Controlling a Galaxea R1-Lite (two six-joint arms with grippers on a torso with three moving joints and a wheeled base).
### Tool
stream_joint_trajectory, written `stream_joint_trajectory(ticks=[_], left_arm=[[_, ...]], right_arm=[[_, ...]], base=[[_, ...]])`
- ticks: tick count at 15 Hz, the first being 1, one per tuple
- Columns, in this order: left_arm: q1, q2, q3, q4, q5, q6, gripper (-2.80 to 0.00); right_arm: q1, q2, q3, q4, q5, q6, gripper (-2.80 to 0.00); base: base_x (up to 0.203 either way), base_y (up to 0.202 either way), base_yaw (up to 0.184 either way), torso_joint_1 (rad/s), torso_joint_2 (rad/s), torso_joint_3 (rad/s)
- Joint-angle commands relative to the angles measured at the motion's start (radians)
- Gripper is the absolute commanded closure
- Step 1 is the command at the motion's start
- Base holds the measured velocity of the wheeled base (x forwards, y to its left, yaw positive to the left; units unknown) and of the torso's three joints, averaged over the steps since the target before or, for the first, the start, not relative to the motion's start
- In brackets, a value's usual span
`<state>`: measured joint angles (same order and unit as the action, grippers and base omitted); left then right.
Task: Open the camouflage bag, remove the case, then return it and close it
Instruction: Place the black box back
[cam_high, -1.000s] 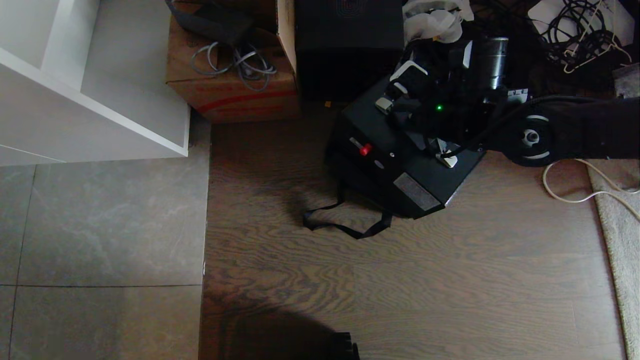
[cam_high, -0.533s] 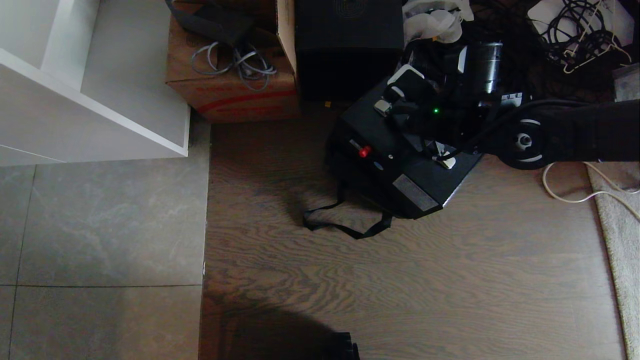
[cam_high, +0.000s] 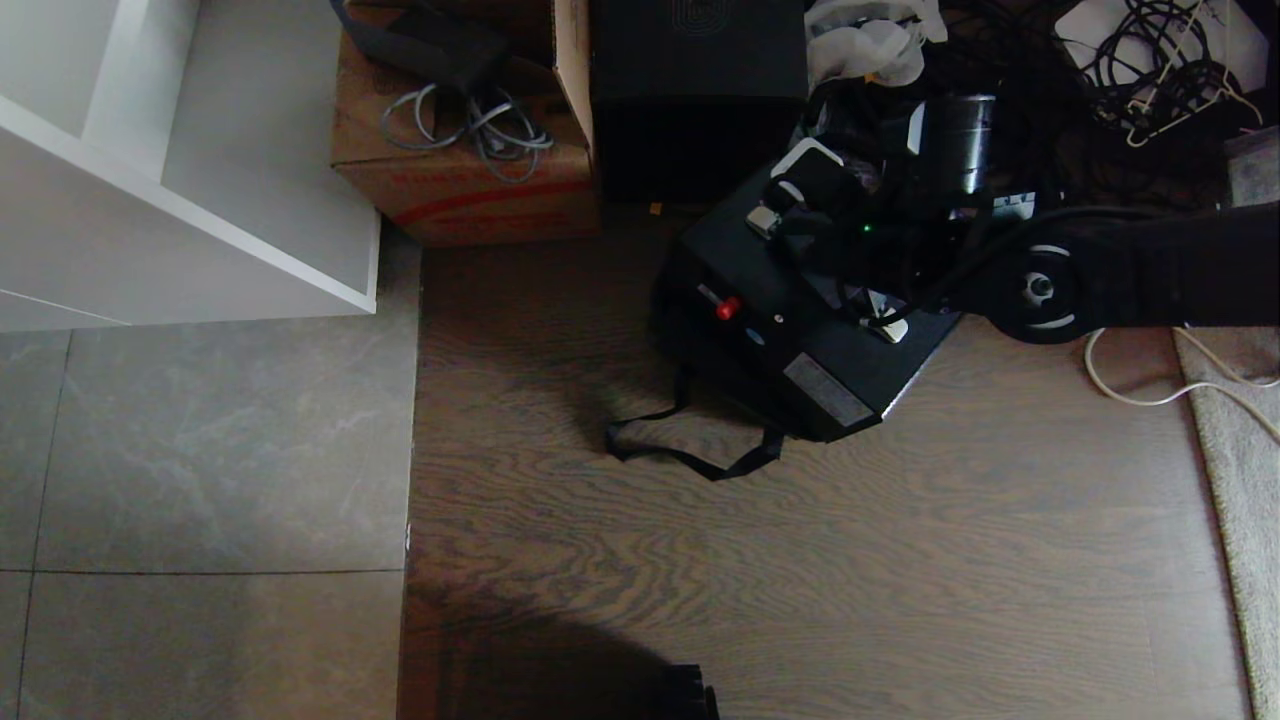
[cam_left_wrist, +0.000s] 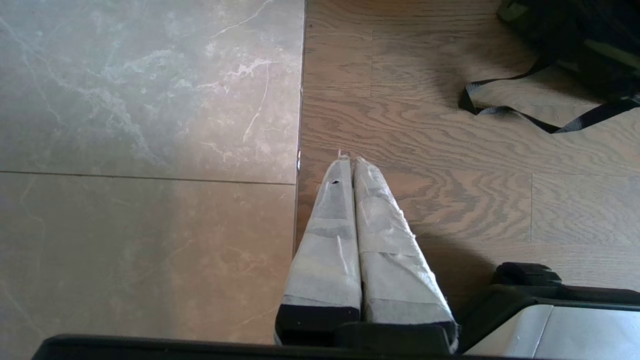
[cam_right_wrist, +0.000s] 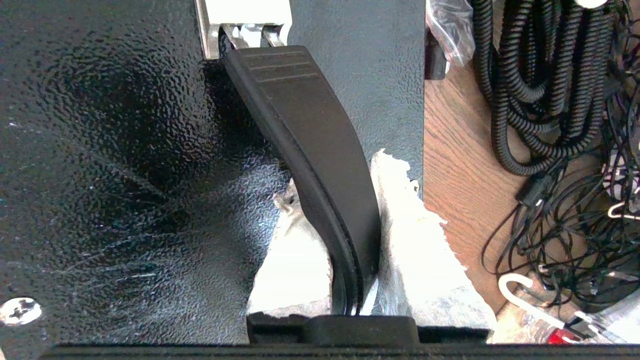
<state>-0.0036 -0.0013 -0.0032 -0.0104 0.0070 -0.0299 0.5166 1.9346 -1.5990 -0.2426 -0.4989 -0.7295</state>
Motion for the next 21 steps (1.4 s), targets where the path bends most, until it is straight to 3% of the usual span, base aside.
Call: stream_joint_trajectory(ticks=[1, 21], left_arm=[[0.001, 0.0, 0.0, 0.0, 0.001, -0.001, 0.0], [0.001, 0.001, 0.0, 0.0, 0.001, -0.001, 0.0]], right_arm=[[0.0, 0.024, 0.005, -0.025, -0.003, -0.008, 0.0], [-0.02, 0.265, -0.021, -0.154, 0.013, -0.011, 0.0]], base=[[0.0, 0.0, 0.0, 0.0, 0.0, 0.0], [0.0, 0.0, 0.0, 0.0, 0.0, 0.0]])
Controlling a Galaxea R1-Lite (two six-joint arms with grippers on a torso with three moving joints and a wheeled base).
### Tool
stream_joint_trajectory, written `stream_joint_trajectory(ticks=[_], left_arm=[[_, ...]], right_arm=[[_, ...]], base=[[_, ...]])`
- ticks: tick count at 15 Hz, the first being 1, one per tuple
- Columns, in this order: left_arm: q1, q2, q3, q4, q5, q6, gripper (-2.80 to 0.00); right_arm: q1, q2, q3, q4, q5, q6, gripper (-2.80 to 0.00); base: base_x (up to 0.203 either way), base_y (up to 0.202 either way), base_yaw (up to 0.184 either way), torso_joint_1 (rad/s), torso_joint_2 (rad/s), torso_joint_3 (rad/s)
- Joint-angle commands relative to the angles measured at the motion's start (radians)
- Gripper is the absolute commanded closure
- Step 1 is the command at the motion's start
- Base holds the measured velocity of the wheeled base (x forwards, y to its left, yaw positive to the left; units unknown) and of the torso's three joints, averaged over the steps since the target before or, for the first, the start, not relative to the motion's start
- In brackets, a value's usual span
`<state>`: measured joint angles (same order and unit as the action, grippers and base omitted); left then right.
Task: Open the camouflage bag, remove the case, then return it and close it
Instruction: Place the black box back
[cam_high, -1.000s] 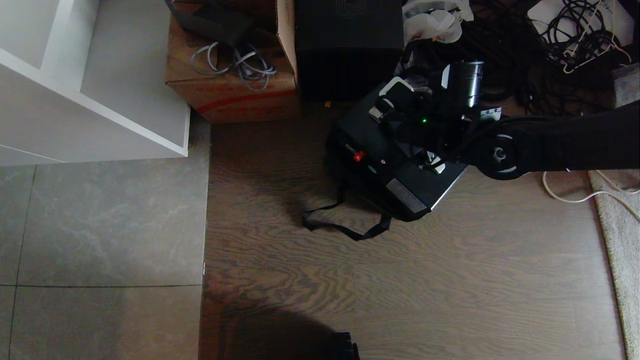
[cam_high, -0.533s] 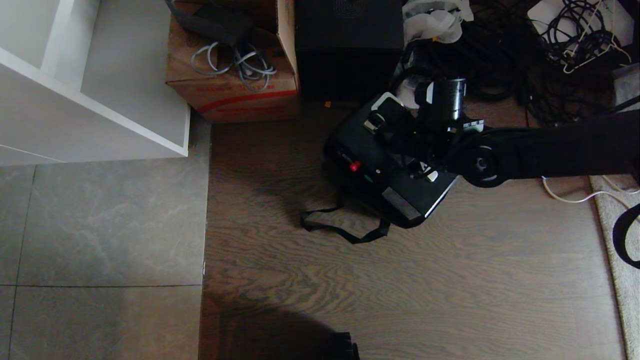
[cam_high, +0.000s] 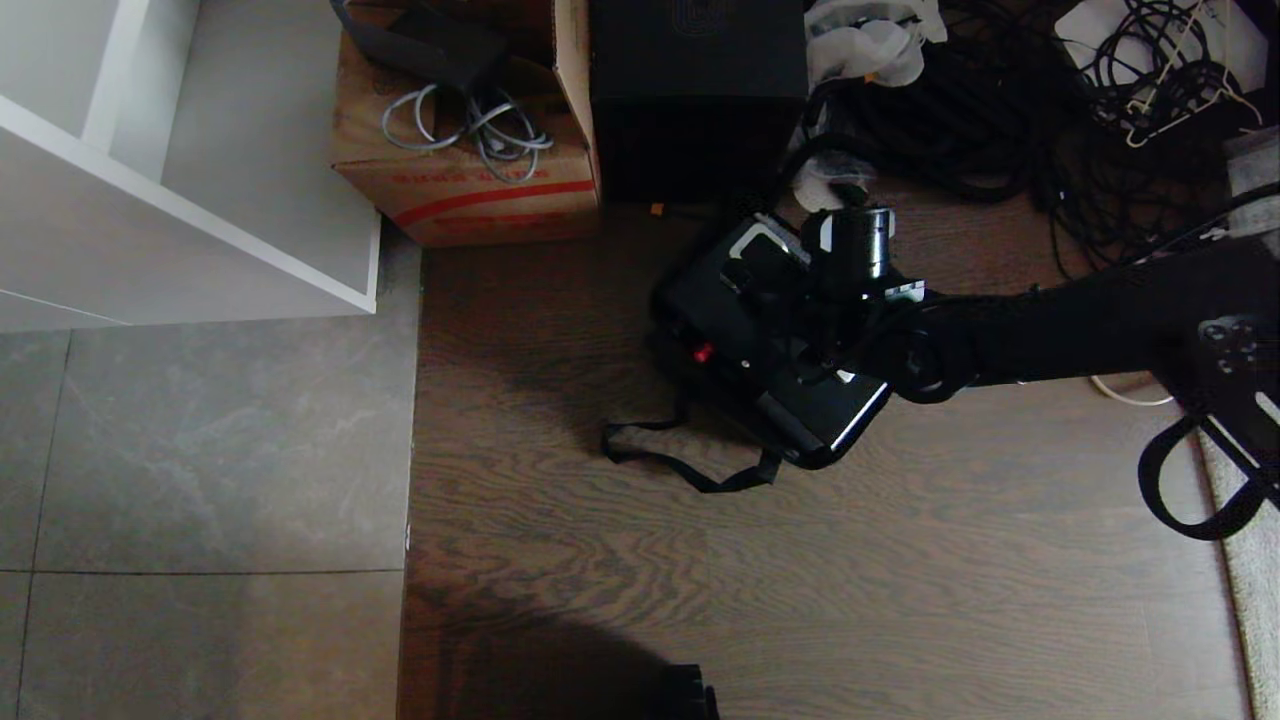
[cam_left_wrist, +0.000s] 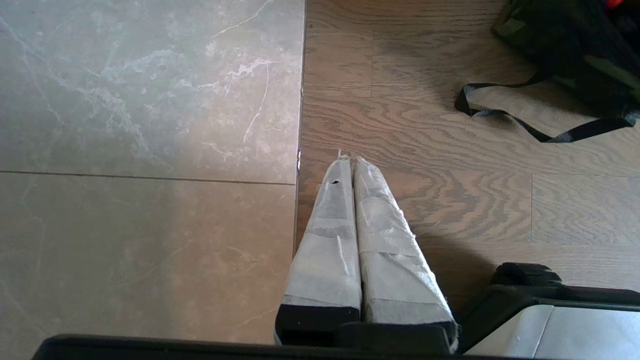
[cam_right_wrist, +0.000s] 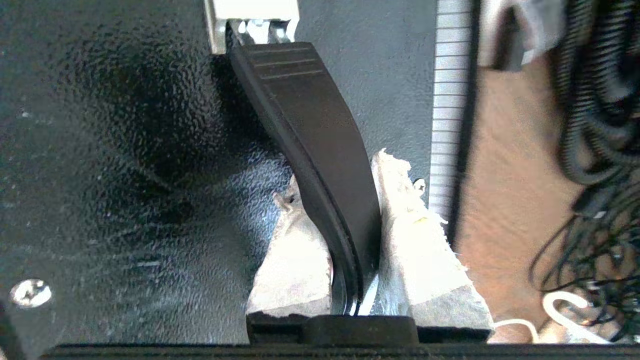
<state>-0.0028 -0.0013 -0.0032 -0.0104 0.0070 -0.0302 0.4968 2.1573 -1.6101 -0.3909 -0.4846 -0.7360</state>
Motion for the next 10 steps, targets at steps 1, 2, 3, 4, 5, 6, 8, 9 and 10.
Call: stream_joint_trajectory(ticks=[1, 2, 3, 4, 5, 6, 8, 9, 10], left_arm=[[0.0, 0.0, 0.0, 0.0, 0.001, 0.0, 0.0], [0.0, 0.0, 0.0, 0.0, 0.001, 0.0, 0.0], [0.0, 0.001, 0.0, 0.0, 0.001, 0.0, 0.0], [0.0, 0.001, 0.0, 0.0, 0.001, 0.0, 0.0], [0.0, 0.001, 0.0, 0.0, 0.001, 0.0, 0.0], [0.0, 0.0, 0.0, 0.0, 0.001, 0.0, 0.0], [0.0, 0.001, 0.0, 0.0, 0.001, 0.0, 0.0], [0.0, 0.0, 0.0, 0.0, 0.001, 0.0, 0.0], [0.0, 0.001, 0.0, 0.0, 0.001, 0.0, 0.0]], right_arm=[[-0.001, 0.061, -0.015, -0.026, 0.004, -0.005, 0.0], [-0.001, 0.08, -0.018, -0.055, 0.011, -0.005, 0.0], [-0.002, 0.094, -0.019, -0.073, 0.016, -0.007, 0.0], [-0.004, 0.107, -0.021, -0.077, 0.021, -0.008, 0.0], [-0.007, 0.113, -0.024, -0.075, 0.032, -0.008, 0.0], [-0.009, 0.118, -0.023, -0.07, 0.04, -0.01, -0.63], [-0.011, 0.122, -0.017, -0.062, 0.039, -0.009, -2.8], [-0.011, 0.122, -0.002, -0.06, 0.037, -0.007, -2.8], [-0.011, 0.113, 0.028, -0.05, 0.038, -0.008, -2.8]], base=[[0.0, 0.0, 0.0, 0.0, 0.0, 0.0], [0.0, 0.0, 0.0, 0.0, 0.0, 0.0], [0.0, 0.0, 0.0, 0.0, 0.0, 0.0], [0.0, 0.0, 0.0, 0.0, 0.0, 0.0], [0.0, 0.0, 0.0, 0.0, 0.0, 0.0], [0.0, 0.0, 0.0, 0.0, 0.0, 0.0], [0.0, 0.0, 0.0, 0.0, 0.0, 0.0], [0.0, 0.0, 0.0, 0.0, 0.0, 0.0], [0.0, 0.0, 0.0, 0.0, 0.0, 0.0]])
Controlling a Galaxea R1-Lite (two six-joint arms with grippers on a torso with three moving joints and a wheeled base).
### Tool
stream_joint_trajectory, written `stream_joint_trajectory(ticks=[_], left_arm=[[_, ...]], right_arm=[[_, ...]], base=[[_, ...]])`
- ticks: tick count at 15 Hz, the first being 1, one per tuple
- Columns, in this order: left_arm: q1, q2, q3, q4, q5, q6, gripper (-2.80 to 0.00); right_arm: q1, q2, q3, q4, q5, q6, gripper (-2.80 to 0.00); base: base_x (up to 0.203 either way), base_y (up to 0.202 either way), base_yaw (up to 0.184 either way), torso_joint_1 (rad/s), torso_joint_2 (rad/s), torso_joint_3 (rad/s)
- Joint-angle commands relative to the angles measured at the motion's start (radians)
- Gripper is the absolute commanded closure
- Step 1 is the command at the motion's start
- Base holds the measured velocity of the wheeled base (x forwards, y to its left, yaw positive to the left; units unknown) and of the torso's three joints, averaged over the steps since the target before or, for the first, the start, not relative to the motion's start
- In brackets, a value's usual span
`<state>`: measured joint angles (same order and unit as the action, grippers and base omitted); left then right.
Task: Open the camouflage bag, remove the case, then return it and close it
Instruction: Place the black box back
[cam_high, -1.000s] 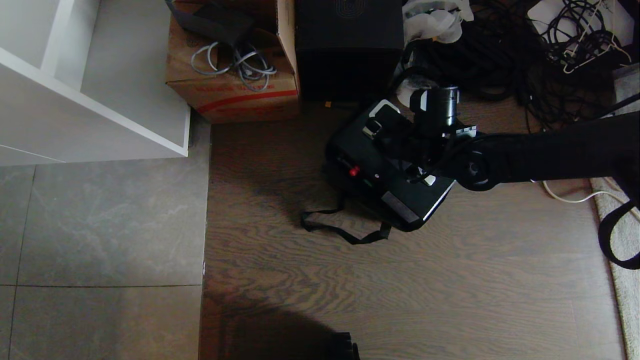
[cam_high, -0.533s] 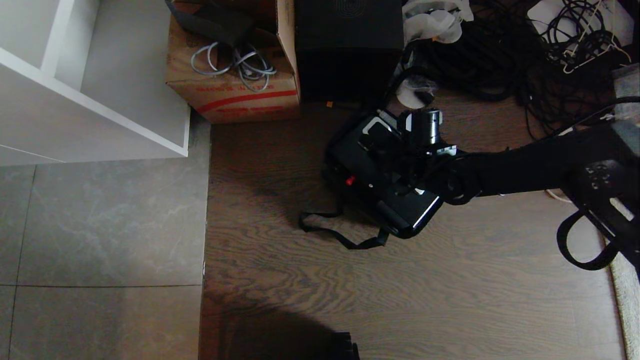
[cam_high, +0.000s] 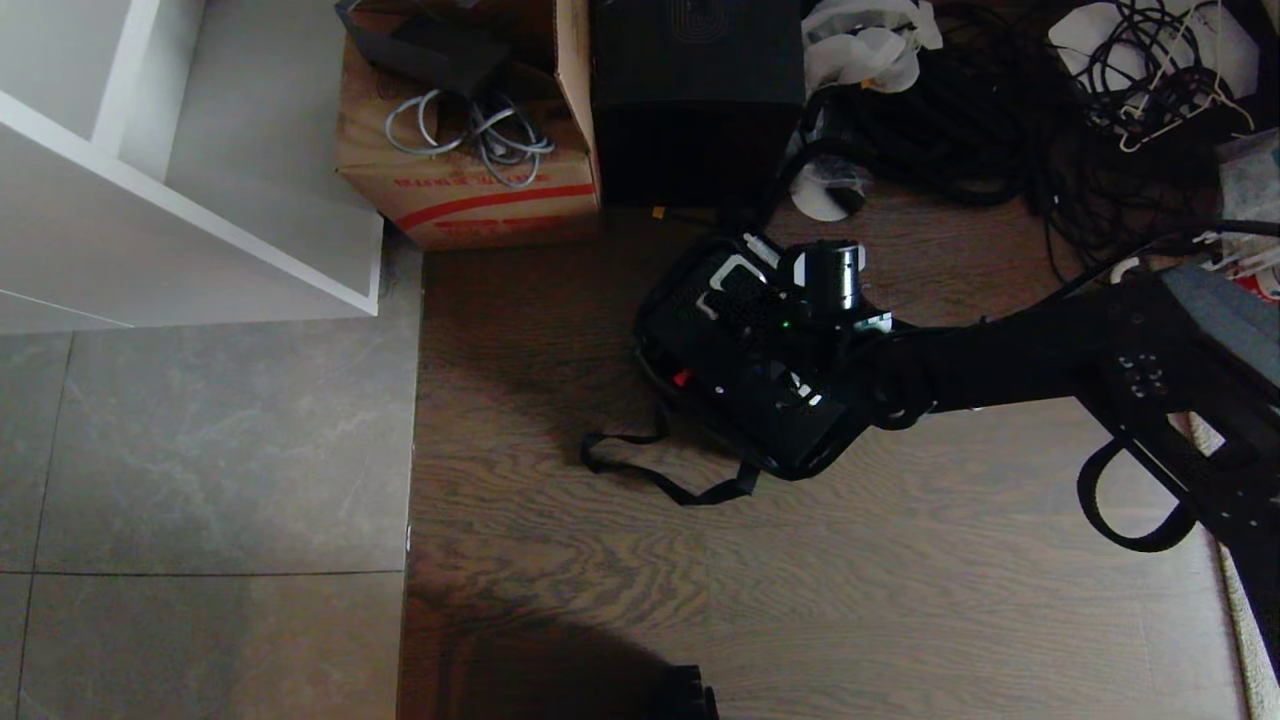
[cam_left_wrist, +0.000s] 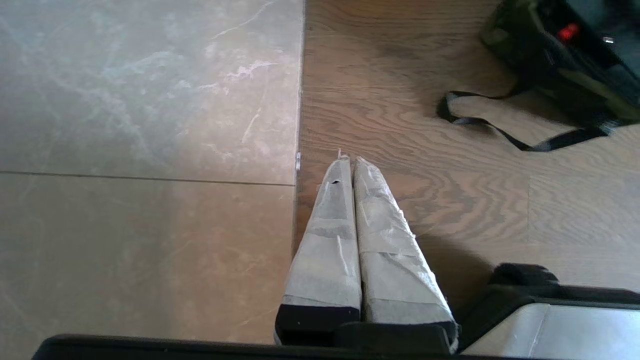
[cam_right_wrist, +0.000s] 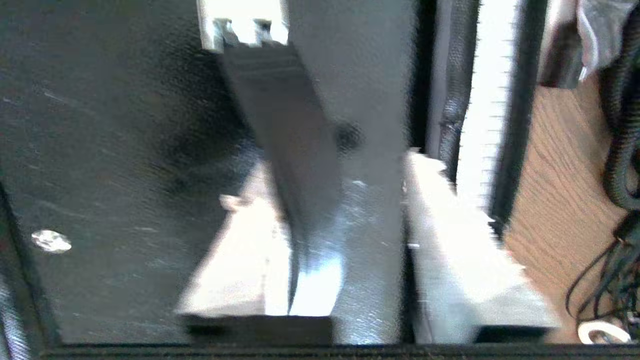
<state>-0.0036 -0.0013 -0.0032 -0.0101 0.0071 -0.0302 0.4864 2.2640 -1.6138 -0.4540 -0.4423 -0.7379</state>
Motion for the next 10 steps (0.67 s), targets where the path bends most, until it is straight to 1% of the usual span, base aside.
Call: stream_joint_trajectory(ticks=[1, 3, 6, 9, 10], left_arm=[[0.001, 0.0, 0.0, -0.001, 0.001, 0.0, 0.0], [0.001, 0.001, 0.0, -0.001, 0.001, 0.0, 0.0], [0.001, 0.001, 0.0, -0.001, 0.001, 0.0, 0.0], [0.001, 0.001, 0.0, -0.001, 0.001, 0.0, 0.0], [0.001, 0.0, 0.0, -0.001, 0.001, 0.0, 0.0]], right_arm=[[0.0, -0.015, 0.078, 0.033, -0.001, -0.006, -2.8], [0.003, -0.082, 0.179, 0.1, 0.022, 0.0, -2.8], [0.041, -0.204, 0.329, 0.173, 0.085, 0.009, -2.8], [0.067, -0.352, 0.39, 0.194, 0.093, 0.026, -2.8], [0.07, -0.414, 0.408, 0.217, 0.094, 0.028, 0.0]], base=[[0.0, 0.0, 0.0, 0.0, 0.0, 0.0], [0.0, 0.0, 0.0, 0.0, 0.0, 0.0], [0.0, 0.0, 0.0, 0.0, 0.0, 0.0], [0.0, 0.0, 0.0, 0.0, 0.0, 0.0], [0.0, 0.0, 0.0, 0.0, 0.0, 0.0]])
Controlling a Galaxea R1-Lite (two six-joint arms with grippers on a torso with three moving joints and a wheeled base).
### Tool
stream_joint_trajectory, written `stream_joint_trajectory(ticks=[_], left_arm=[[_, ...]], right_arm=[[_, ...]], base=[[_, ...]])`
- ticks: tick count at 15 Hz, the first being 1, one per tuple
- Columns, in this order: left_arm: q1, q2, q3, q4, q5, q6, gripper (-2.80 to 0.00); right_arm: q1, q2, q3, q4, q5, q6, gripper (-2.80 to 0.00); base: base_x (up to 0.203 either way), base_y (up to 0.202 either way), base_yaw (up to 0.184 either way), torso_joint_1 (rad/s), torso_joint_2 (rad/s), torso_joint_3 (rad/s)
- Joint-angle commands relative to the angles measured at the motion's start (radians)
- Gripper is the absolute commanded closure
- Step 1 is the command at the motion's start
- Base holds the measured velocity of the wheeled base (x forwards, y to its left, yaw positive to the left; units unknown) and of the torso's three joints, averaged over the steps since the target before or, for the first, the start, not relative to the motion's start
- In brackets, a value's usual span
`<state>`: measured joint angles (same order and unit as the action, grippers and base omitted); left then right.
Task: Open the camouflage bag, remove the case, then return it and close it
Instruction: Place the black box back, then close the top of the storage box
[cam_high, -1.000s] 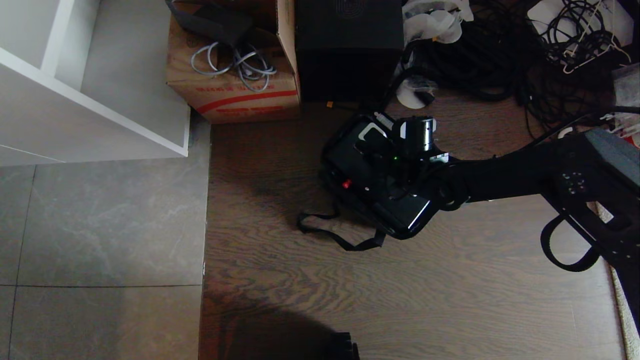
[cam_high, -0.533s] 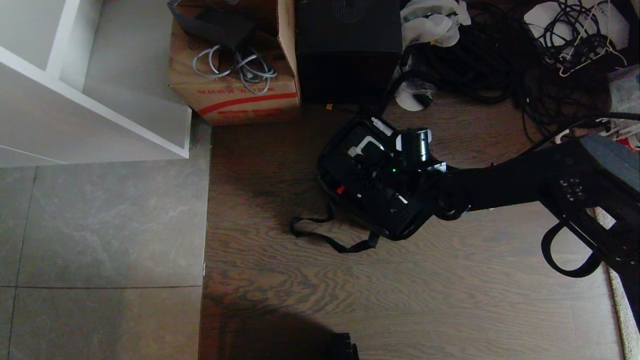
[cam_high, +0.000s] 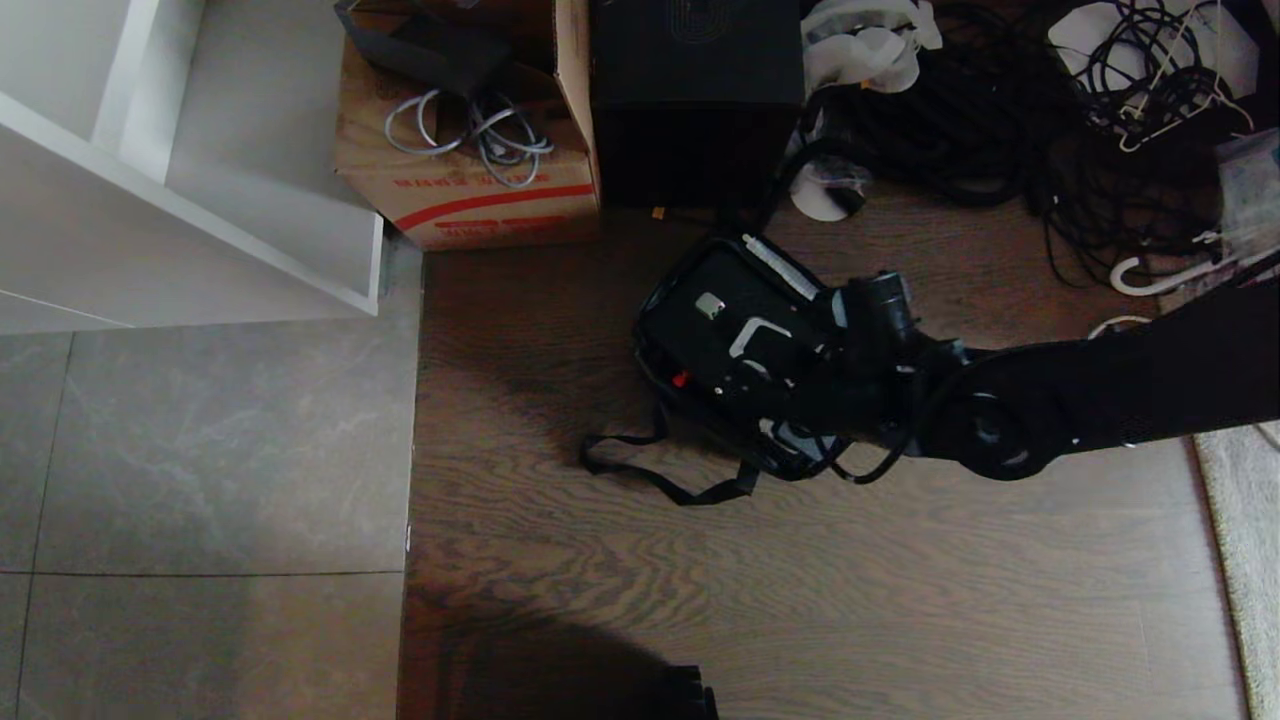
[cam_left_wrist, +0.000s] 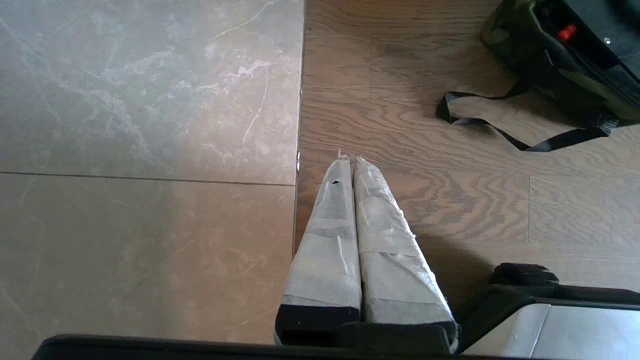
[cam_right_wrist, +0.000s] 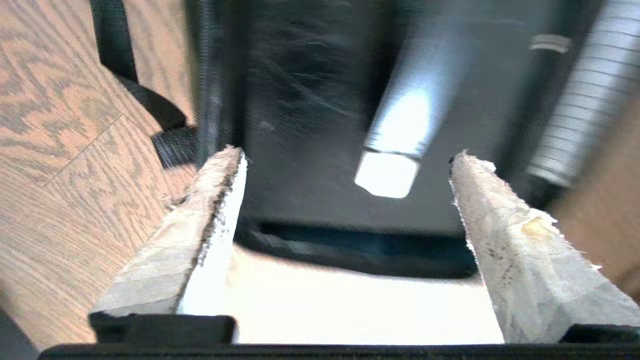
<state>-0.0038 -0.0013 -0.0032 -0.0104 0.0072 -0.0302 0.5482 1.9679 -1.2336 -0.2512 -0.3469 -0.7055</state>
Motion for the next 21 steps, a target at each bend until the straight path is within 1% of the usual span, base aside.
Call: stream_joint_trajectory(ticks=[1, 2, 3, 5, 6, 7, 9, 10, 11, 12, 13, 15, 16, 17, 18, 19, 21], left_arm=[[0.001, 0.001, 0.0, 0.0, 0.0, 0.0, 0.0], [0.001, 0.0, 0.0, 0.0, 0.0, 0.0, 0.0], [0.001, 0.001, 0.0, 0.0, 0.0, 0.0, 0.0], [0.001, 0.001, 0.0, 0.0, 0.0, 0.0, 0.0], [0.001, 0.001, 0.0, 0.0, 0.0, 0.0, 0.0], [0.001, 0.0, 0.0, 0.0, 0.0, 0.0, 0.0], [0.001, 0.0, 0.0, 0.0, 0.0, 0.0, 0.0], [0.001, 0.001, 0.0, 0.0, 0.0, 0.0, 0.0], [0.001, 0.0, 0.0, 0.0, 0.0, 0.0, 0.0], [0.001, 0.001, 0.0, 0.0, 0.0, 0.0, 0.0], [0.001, 0.001, 0.0, 0.0, 0.0, 0.0, 0.0], [0.001, 0.0, 0.0, 0.0, 0.0, 0.0, 0.0], [0.001, 0.001, 0.0, 0.0, 0.0, 0.0, 0.0], [0.001, 0.001, 0.0, 0.0, 0.0, 0.0, 0.0], [0.001, 0.0, 0.0, 0.0, 0.0, 0.0, 0.0], [0.001, 0.0, 0.0, 0.0, 0.0, 0.0, 0.0], [0.001, 0.001, 0.0, 0.0, 0.0, 0.0, 0.0]], right_arm=[[0.009, -0.194, 0.051, 0.055, -0.001, -0.002, 0.0], [0.009, -0.261, 0.077, 0.097, -0.002, 0.004, 0.0], [0.009, -0.344, 0.118, 0.145, -0.005, 0.027, 0.0], [0.009, -0.506, 0.215, 0.24, -0.029, 0.098, 0.0], [0.008, -0.585, 0.272, 0.291, -0.041, 0.149, 0.0], [0.007, -0.652, 0.333, 0.334, -0.048, 0.233, 0.0], [0.006, -0.743, 0.423, 0.412, -0.062, 0.483, 0.0], [0.003, -0.795, 0.443, 0.479, -0.072, 0.537, 0.0], [-0.002, -0.844, 0.456, 0.564, -0.075, 0.571, 0.0], [-0.009, -0.873, 0.478, 0.653, -0.075, 0.623, 0.0], [-0.013, -0.876, 0.498, 0.669, -0.063, 0.697, 0.0], [-0.027, -0.843, 0.498, 0.653, 0.009, 0.887, 0.0], [-0.048, -0.803, 0.494, 0.627, 0.038, 0.978, 0.0], [-0.075, -0.761, 0.491, 0.582, 0.051, 1.039, 0.0], [-0.116, -0.703, 0.488, 0.511, 0.066, 1.104, 0.0], [-0.16, -0.647, 0.481, 0.432, 0.104, 1.163, 0.0], [-0.258, -0.545, 0.436, 0.338, 0.235, 1.228, 0.0]], base=[[0.0, 0.0, 0.0, 0.0, 0.0, 0.0], [0.0, 0.0, 0.0, 0.0, 0.0, 0.0], [0.0, 0.0, 0.0, 0.0, 0.0, 0.0], [0.0, 0.0, 0.0, 0.0, 0.0, 0.0], [0.0, 0.0, 0.0, 0.0, 0.0, 0.0], [0.0, 0.0, 0.0, 0.0, 0.0, 0.0], [0.0, 0.0, 0.0, 0.0, 0.0, 0.0], [0.0, 0.0, 0.0, 0.0, 0.0, 0.0], [0.0, 0.0, 0.0, 0.0, 0.0, 0.0], [0.0, 0.0, 0.0, 0.0, 0.0, 0.0], [0.0, 0.0, 0.0, 0.0, 0.0, 0.0], [0.0, 0.0, 0.0, 0.0, 0.0, 0.0], [0.0, 0.0, 0.0, 0.0, 0.0, 0.0], [0.0, 0.0, 0.0, 0.0, 0.0, 0.0], [0.0, 0.0, 0.0, 0.0, 0.0, 0.0], [0.0, 0.0, 0.0, 0.0, 0.0, 0.0], [0.0, 0.0, 0.0, 0.0, 0.0, 0.0]])
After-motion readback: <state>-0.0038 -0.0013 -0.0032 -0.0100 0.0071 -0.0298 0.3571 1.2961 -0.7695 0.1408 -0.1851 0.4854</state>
